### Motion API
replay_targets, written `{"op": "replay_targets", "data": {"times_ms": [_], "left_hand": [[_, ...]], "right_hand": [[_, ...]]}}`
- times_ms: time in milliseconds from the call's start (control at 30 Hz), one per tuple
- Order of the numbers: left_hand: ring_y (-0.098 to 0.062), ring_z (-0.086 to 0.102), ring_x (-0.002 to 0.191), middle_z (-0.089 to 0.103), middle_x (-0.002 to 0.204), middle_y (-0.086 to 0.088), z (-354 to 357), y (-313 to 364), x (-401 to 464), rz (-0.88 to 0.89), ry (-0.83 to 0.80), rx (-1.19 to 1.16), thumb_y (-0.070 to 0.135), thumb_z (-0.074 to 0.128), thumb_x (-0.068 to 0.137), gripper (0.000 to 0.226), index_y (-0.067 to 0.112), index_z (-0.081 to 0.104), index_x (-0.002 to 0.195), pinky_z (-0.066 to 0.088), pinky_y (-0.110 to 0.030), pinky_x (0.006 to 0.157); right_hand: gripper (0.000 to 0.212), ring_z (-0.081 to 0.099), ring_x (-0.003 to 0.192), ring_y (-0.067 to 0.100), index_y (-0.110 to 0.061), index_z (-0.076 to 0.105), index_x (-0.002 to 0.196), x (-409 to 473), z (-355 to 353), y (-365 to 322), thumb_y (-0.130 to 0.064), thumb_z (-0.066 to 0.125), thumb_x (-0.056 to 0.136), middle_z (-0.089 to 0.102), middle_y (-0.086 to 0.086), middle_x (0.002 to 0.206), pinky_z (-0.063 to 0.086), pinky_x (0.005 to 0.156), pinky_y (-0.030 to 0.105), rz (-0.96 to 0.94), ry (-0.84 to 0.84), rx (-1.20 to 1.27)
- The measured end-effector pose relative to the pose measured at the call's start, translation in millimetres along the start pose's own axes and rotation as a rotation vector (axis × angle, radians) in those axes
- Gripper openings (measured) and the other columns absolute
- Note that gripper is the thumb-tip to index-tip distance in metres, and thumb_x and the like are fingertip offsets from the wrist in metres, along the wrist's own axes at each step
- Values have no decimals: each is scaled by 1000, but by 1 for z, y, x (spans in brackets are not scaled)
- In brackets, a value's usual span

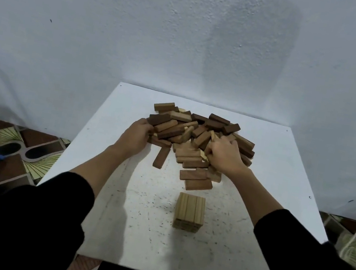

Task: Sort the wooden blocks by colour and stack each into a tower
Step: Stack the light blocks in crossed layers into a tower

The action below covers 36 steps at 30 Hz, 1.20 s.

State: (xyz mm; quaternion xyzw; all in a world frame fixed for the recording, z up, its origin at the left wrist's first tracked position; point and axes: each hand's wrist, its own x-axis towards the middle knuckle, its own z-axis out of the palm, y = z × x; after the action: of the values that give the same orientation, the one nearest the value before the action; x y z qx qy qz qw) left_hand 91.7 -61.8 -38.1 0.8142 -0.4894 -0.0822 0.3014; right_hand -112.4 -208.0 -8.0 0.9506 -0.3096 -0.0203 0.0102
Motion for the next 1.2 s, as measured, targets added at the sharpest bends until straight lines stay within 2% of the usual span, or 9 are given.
{"op": "replay_targets", "data": {"times_ms": [100, 233, 400, 600, 767, 900, 967, 1100, 1200], "left_hand": [[-18, 41, 87, 44, 84, 1, 0, 1, -1, 33, -1, 59, 0, 43, 94, 19, 4, 61, 90, 35, -22, 70], [-34, 45, 97, 50, 96, -18, 2, -14, 2, 14, -50, 167, -4, 50, 88, 16, -7, 65, 94, 37, -36, 75], [-34, 46, 99, 55, 96, -17, 0, -19, 0, -56, 67, 217, 14, 55, 93, 19, -3, 64, 95, 41, -41, 70], [-20, 35, 61, 42, 61, -1, -1, -28, -8, -160, 218, -103, 21, 61, 92, 40, 12, 37, 62, 31, -31, 57], [-12, 43, 65, 50, 75, -4, 6, -15, -22, -218, 211, -231, 16, 53, 95, 20, 4, 47, 81, 32, -13, 56], [-15, 48, 76, 55, 84, -1, 10, -9, -28, -217, 209, -286, 11, 50, 96, 10, 3, 50, 90, 33, -9, 59], [-10, 49, 76, 53, 82, 6, 11, -5, -32, -214, 214, -315, 8, 49, 95, 6, 5, 50, 91, 33, -4, 59], [-15, 48, 78, 55, 87, -3, 10, 3, -37, -216, 211, -354, 11, 52, 95, 5, 6, 51, 92, 35, -7, 59], [-9, 47, 74, 54, 84, 2, 7, 14, -41, -211, 210, -436, 11, 54, 94, 4, 9, 52, 91, 35, -7, 60]], "right_hand": [[28, 43, 116, 26, -19, 69, 104, -2, -10, 3, -6, 56, 83, 53, 6, 125, 31, 100, 42, -3, -64, 41], [31, 39, 120, 25, -20, 63, 112, -1, -16, 3, -9, 56, 84, 48, 7, 130, 32, 102, 44, -49, -133, -61], [30, 40, 119, 25, -20, 61, 115, 3, -15, 4, -9, 51, 88, 48, 7, 128, 31, 101, 45, -70, -130, -136], [27, 44, 115, 26, -13, 57, 116, 6, -9, 12, -19, 50, 91, 51, 9, 121, 33, 98, 40, -4, -33, 12], [20, 52, 97, 23, -11, 53, 107, 3, -8, 0, -14, 57, 88, 51, 5, 107, 39, 75, 34, 23, -71, 245], [23, 52, 94, 24, -11, 50, 106, 4, -7, -4, -11, 63, 86, 48, 4, 105, 40, 74, 36, 46, -107, 264], [23, 53, 95, 26, -8, 51, 106, 5, -8, -7, -8, 62, 86, 50, 8, 106, 38, 71, 34, 45, -102, 265], [18, 49, 86, 21, -6, 49, 98, 5, -9, -10, -2, 60, 85, 54, 9, 103, 38, 67, 34, 86, -95, 303], [16, 50, 85, 21, -4, 54, 97, 5, -11, -10, -5, 62, 84, 53, 6, 100, 41, 67, 34, 122, -104, 312]]}}
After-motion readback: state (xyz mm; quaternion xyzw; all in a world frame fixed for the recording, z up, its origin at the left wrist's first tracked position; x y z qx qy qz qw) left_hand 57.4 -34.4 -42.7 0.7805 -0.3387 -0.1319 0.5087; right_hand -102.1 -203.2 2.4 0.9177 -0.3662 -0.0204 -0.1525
